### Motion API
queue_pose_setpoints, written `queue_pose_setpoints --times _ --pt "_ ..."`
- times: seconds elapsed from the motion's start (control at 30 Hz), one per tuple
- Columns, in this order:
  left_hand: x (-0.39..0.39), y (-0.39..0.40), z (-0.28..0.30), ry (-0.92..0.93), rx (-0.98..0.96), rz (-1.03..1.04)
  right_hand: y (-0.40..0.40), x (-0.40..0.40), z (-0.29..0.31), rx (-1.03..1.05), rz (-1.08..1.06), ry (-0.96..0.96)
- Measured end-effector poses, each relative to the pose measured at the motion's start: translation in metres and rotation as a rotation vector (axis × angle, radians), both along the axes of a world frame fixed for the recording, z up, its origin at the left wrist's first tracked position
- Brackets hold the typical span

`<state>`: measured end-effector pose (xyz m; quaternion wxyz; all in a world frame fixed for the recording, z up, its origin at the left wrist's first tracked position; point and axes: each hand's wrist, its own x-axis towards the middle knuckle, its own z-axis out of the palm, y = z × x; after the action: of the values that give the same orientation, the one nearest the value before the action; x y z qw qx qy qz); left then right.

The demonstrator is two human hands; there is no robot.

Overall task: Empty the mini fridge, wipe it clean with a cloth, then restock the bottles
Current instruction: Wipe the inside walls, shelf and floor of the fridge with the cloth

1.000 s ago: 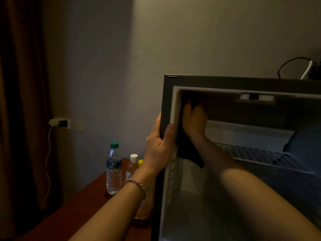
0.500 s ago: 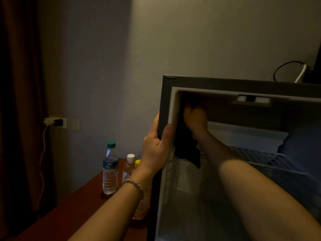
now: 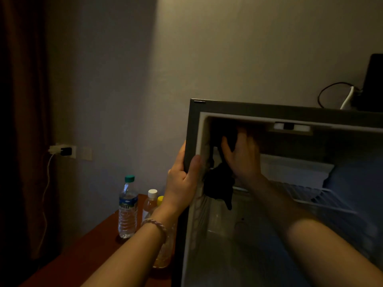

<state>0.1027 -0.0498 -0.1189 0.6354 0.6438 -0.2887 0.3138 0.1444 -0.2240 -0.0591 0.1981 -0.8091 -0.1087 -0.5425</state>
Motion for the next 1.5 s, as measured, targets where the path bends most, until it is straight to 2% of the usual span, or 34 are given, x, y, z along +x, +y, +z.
queue_pose_setpoints --times 0.17,0.23,0.33,0.4,0.5,0.67,0.83,0.93,1.0,1.13,1.23,1.33,1.5 --pt "0.005 0.0 -0.003 -0.02 -0.008 -0.01 -0.024 0.008 0.013 -0.481 -0.215 -0.25" --pt "0.006 0.0 -0.004 -0.021 -0.015 -0.018 -0.035 0.016 0.02 -0.644 -0.246 -0.266" --pt "0.01 0.0 -0.005 0.002 -0.017 -0.03 -0.045 0.03 0.027 -0.752 -0.219 -0.208" --pt "0.012 0.001 -0.005 0.004 -0.017 -0.035 -0.045 0.031 0.03 -0.749 -0.154 -0.114" --pt "0.013 0.001 -0.005 -0.006 -0.02 -0.034 -0.048 0.022 0.034 -0.722 -0.088 0.183" --pt "0.012 0.0 -0.005 -0.012 -0.033 -0.02 -0.073 0.006 0.035 -0.832 -0.107 0.308" --pt "0.014 0.001 -0.005 0.015 -0.03 -0.003 -0.076 0.005 0.029 -0.81 -0.108 0.363" --pt "0.01 0.001 -0.004 0.022 -0.031 0.019 -0.073 0.01 0.032 -0.859 -0.192 0.371" --pt "0.005 0.0 -0.004 -0.008 -0.039 0.045 -0.071 0.011 0.033 -0.814 -0.212 0.407" --pt "0.004 -0.002 -0.004 0.009 -0.046 0.02 -0.057 0.017 0.039 -0.695 -0.157 0.258" --pt "0.003 0.0 -0.003 -0.005 -0.051 0.015 -0.043 0.016 0.044 -0.579 -0.249 0.24" --pt "0.002 -0.001 -0.003 -0.024 -0.049 0.011 -0.038 0.02 0.036 -0.583 -0.382 0.245" --pt "0.003 -0.001 -0.003 -0.014 -0.044 0.036 -0.032 0.018 0.025 -0.626 -0.364 0.284"
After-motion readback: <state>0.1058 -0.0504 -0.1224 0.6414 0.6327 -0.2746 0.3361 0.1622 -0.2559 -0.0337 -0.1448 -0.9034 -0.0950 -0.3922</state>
